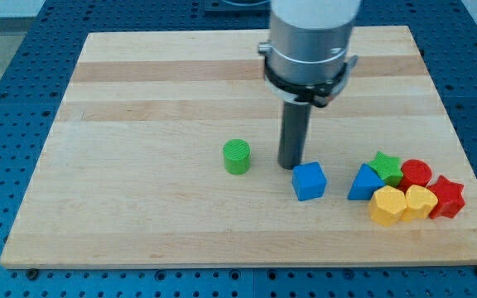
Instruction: Place the blue cube left to the blue triangle
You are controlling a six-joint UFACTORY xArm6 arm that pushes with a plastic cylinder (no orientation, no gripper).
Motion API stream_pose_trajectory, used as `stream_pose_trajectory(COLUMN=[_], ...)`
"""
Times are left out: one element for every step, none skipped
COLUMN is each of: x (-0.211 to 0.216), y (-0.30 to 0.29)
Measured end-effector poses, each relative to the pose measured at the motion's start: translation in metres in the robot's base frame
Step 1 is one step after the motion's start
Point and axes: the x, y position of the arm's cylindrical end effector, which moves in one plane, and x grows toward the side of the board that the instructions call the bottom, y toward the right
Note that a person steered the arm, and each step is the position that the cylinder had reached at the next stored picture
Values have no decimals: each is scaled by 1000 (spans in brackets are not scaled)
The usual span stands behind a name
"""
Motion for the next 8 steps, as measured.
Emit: stream_pose_trajectory(x=[0, 26, 52, 57, 75, 90, 82, 35], y=[-25, -18, 16, 24, 25, 25, 16, -7])
